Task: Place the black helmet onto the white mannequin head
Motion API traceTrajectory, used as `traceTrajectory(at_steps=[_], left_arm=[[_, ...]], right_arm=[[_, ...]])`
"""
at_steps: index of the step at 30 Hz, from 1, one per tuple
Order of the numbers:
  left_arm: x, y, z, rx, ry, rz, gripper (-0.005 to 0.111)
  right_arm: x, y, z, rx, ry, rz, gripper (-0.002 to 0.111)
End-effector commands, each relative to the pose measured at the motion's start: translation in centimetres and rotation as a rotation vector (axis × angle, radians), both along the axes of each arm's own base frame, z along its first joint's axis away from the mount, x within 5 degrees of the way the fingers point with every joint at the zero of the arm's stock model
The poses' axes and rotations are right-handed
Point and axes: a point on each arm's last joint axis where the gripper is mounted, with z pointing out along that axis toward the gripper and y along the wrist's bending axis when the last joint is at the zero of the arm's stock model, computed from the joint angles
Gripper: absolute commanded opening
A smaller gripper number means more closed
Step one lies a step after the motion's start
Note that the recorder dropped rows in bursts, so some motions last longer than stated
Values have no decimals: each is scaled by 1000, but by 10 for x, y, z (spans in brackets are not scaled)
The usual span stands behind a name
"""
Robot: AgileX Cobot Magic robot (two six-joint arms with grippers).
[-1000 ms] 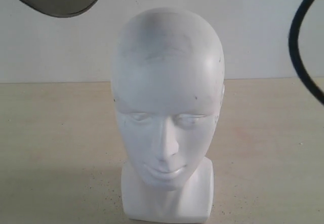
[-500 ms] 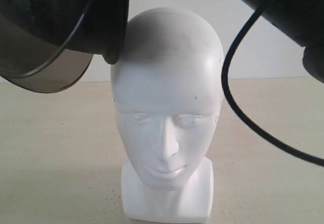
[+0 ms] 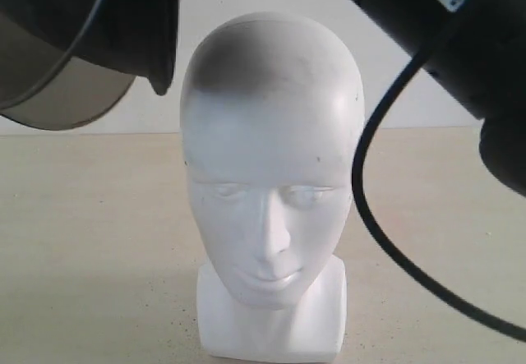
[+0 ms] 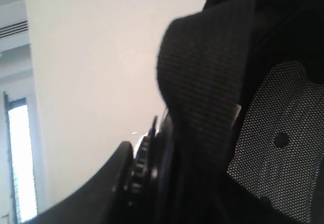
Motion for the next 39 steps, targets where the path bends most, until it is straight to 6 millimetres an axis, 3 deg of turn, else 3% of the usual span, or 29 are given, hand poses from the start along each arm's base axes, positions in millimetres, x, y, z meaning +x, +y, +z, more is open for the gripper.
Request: traceTrajectory(at_steps=[1, 5, 11, 16, 22, 26, 30, 39], left_arm=[[-2, 0, 5, -91, -12, -51, 4], [-8, -2, 34, -54, -37, -65, 4], [5, -9, 107, -49, -55, -136, 4], [48, -25, 161, 15, -6, -280, 4], [97, -50, 204, 79, 78, -552, 4], [127, -62, 210, 136, 156, -670, 4], [148, -68, 203, 168, 231, -742, 4], [168, -72, 184, 236, 320, -767, 4]], right_arm=[[-5, -18, -8, 86, 23, -68, 0], [-7, -20, -16, 65, 42, -64, 0], [-7, -21, -30, 36, 83, -68, 0], [-8, -22, -43, -2, 87, -92, 0], [-16, -38, -46, 8, 69, -169, 0], [-23, -49, -44, 24, 48, -209, 0], [-22, -55, -55, 24, 107, -239, 0], [-20, -63, -74, -13, 146, -342, 0]])
